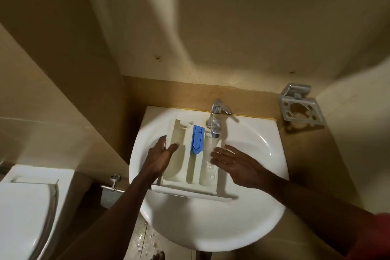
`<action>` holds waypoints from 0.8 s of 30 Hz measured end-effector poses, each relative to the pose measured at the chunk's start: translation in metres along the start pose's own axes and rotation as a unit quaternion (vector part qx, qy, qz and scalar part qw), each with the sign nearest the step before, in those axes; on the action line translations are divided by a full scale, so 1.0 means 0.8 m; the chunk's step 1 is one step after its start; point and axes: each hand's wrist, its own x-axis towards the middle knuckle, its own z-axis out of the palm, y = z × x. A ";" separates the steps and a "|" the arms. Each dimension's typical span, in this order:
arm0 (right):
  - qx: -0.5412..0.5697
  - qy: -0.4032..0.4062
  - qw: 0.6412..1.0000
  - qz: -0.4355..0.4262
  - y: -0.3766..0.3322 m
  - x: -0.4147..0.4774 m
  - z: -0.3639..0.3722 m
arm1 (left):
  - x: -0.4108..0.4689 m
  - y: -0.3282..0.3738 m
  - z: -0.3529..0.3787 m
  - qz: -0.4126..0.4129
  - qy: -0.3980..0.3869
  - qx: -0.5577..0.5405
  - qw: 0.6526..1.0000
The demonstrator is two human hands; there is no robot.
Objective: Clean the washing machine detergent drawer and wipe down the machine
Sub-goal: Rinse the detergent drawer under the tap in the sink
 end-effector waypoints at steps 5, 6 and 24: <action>-0.027 -0.025 0.990 0.135 0.038 0.013 -0.012 | -0.002 0.007 0.000 -0.004 -0.015 0.010 1.000; -0.025 -0.026 0.989 0.141 0.036 0.013 -0.011 | -0.001 0.006 -0.001 -0.004 -0.014 0.011 1.000; 0.235 0.091 0.949 0.190 -0.018 0.033 -0.033 | -0.011 0.012 0.002 -0.028 -0.029 -0.040 0.998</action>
